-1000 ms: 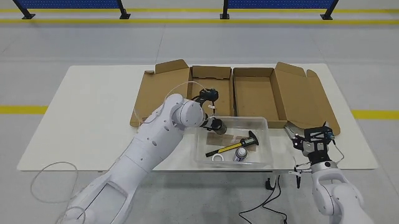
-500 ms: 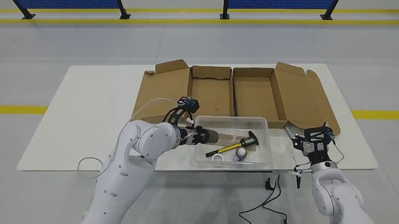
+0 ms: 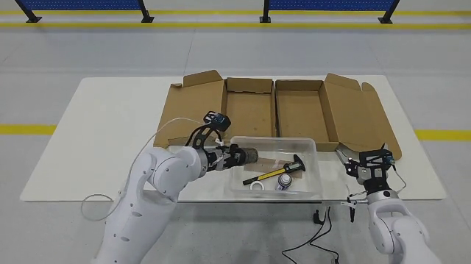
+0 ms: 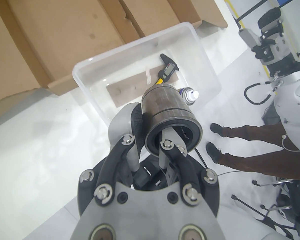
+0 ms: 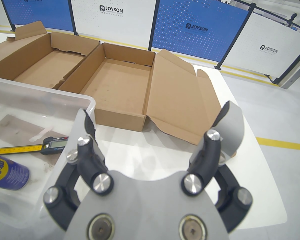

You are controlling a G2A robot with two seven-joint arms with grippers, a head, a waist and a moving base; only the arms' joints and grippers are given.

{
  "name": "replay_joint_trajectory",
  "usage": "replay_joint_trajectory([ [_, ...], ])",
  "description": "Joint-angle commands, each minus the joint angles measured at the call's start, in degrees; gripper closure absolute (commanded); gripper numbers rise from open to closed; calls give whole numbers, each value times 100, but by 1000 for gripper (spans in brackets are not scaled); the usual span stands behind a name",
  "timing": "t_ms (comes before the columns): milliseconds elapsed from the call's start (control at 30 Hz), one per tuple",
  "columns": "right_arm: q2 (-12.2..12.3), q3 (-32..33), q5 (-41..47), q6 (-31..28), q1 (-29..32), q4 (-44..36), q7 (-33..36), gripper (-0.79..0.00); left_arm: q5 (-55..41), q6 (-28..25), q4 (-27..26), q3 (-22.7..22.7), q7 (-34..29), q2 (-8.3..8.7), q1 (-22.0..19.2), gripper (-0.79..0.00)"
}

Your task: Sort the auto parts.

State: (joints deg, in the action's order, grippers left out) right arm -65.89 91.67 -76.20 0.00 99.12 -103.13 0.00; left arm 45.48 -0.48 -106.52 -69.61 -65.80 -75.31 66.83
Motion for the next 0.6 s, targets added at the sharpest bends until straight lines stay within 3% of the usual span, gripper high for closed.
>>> replay_joint_trajectory([
  [0,0,0,0,0,0,0,0,-785,15,2,174,78,115,-14,-245,0],
  [267,0,0,0,0,0,0,0,-785,321,439,1197,857,116,-179,-1522,0],
  [567,0,0,0,0,0,0,0,-785,84,614,3006,1554,382,-446,-2674,0],
])
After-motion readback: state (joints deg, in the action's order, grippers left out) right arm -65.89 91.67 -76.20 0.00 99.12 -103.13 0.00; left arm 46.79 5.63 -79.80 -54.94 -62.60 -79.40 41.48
